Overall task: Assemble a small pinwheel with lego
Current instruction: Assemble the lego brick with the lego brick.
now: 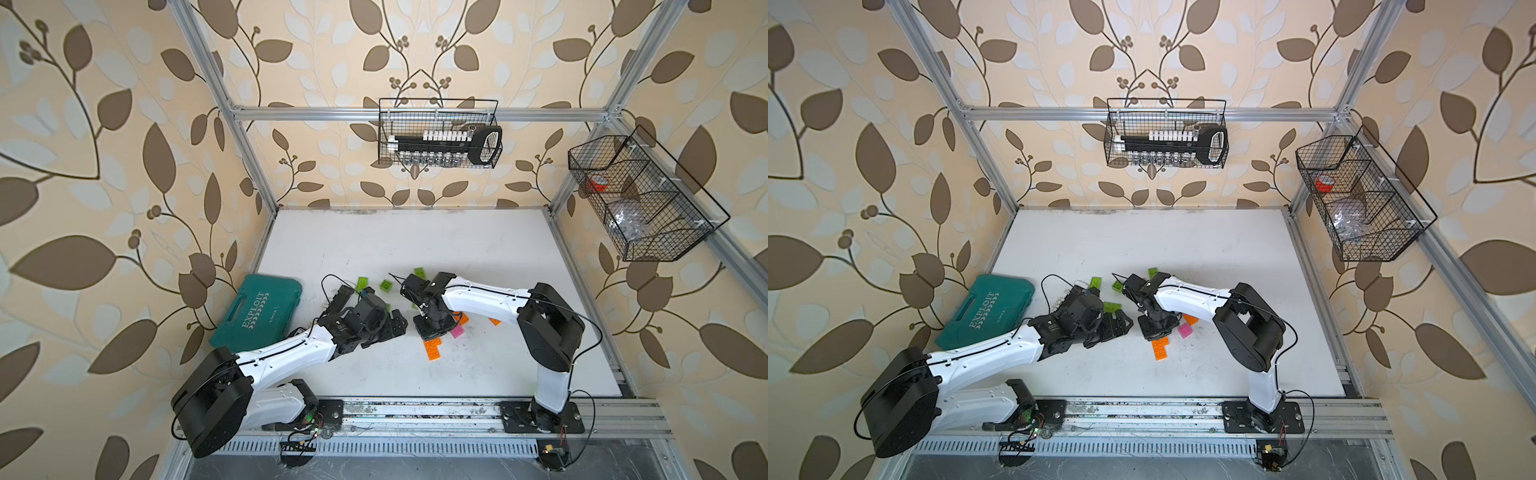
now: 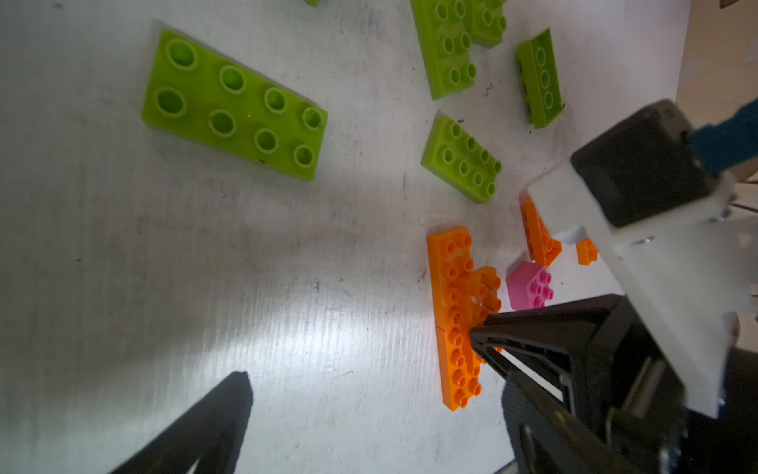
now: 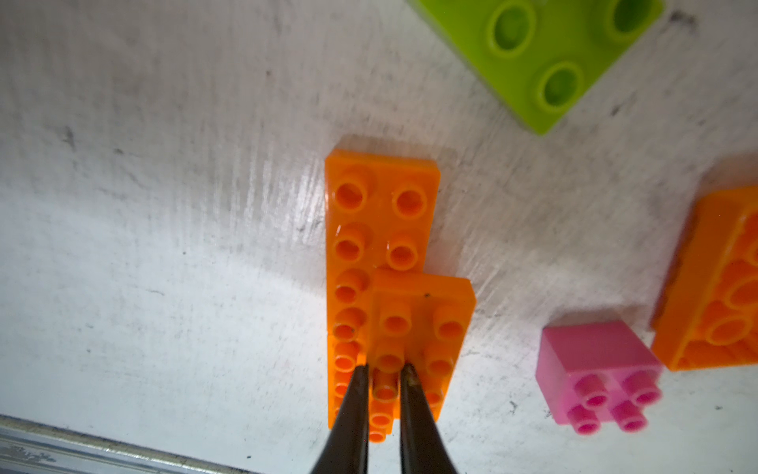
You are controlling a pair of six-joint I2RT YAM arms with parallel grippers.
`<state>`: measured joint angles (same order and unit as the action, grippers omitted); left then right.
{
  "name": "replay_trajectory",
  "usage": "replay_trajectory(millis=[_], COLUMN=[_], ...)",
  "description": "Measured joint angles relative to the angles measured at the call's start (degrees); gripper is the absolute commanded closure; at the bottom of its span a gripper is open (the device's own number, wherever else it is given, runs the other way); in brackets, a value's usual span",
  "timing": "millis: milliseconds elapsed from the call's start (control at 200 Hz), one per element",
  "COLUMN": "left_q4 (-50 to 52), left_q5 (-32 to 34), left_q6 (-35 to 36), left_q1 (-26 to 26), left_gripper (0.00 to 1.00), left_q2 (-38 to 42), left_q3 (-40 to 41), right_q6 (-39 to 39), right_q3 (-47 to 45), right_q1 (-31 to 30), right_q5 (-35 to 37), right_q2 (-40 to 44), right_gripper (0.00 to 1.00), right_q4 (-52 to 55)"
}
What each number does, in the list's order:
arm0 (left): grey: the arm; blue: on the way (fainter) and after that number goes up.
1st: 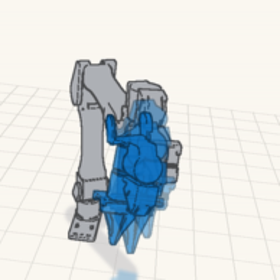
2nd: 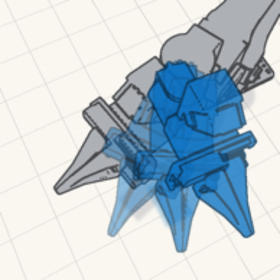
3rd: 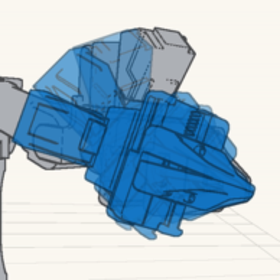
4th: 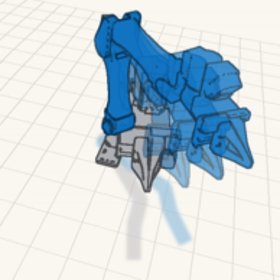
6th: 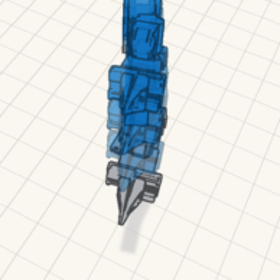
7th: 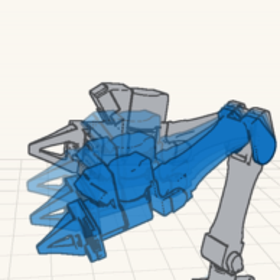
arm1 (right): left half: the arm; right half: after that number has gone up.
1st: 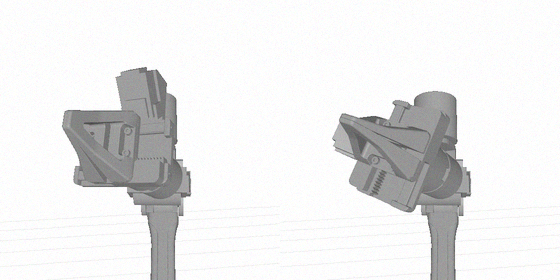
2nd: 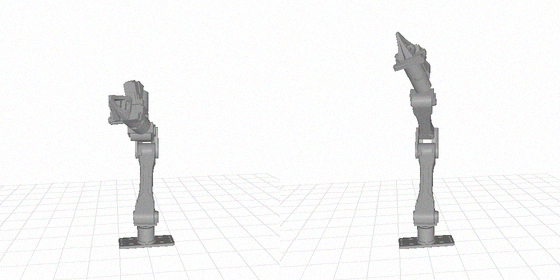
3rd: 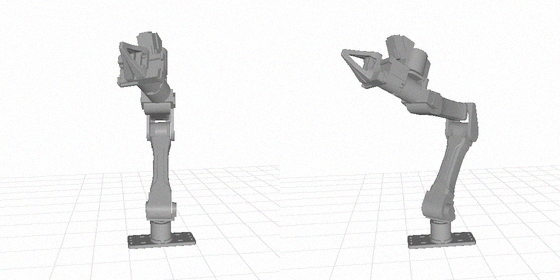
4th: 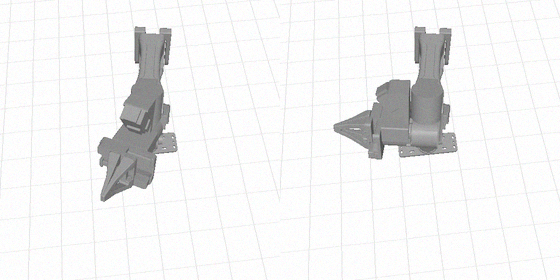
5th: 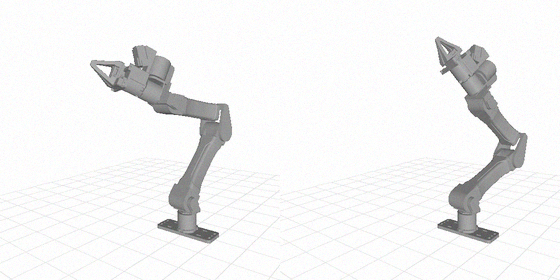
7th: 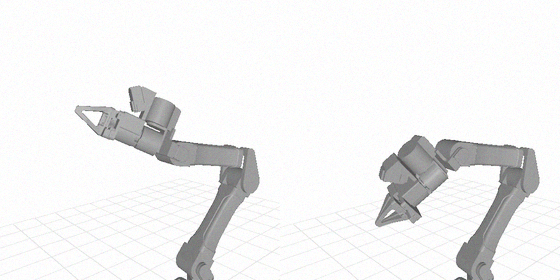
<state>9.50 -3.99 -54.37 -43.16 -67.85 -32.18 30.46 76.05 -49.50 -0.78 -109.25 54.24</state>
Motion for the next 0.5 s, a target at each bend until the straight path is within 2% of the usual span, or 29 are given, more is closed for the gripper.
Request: replay_trajectory(millis=[270, 500], left_q4=[1.18, 5.99], left_q5=[0.42, 2.1], left_q6=[0.5, 6.19], left_q1=[0.0, 0.55], left_gripper=[0.02, 0.01], left_q2=[0.0, -2.01], left_q3=[-0.24, -7.28], right_q6=[0.2, -1.81], right_q3=[-0.22, -2.8], right_q1=[0.0, 0.2], right_q5=[-0.96, -1.57], right_q2=[1.44, 10.23], right_gripper=[0.81, 0.65], right_q4=[-0.07, -3.61])
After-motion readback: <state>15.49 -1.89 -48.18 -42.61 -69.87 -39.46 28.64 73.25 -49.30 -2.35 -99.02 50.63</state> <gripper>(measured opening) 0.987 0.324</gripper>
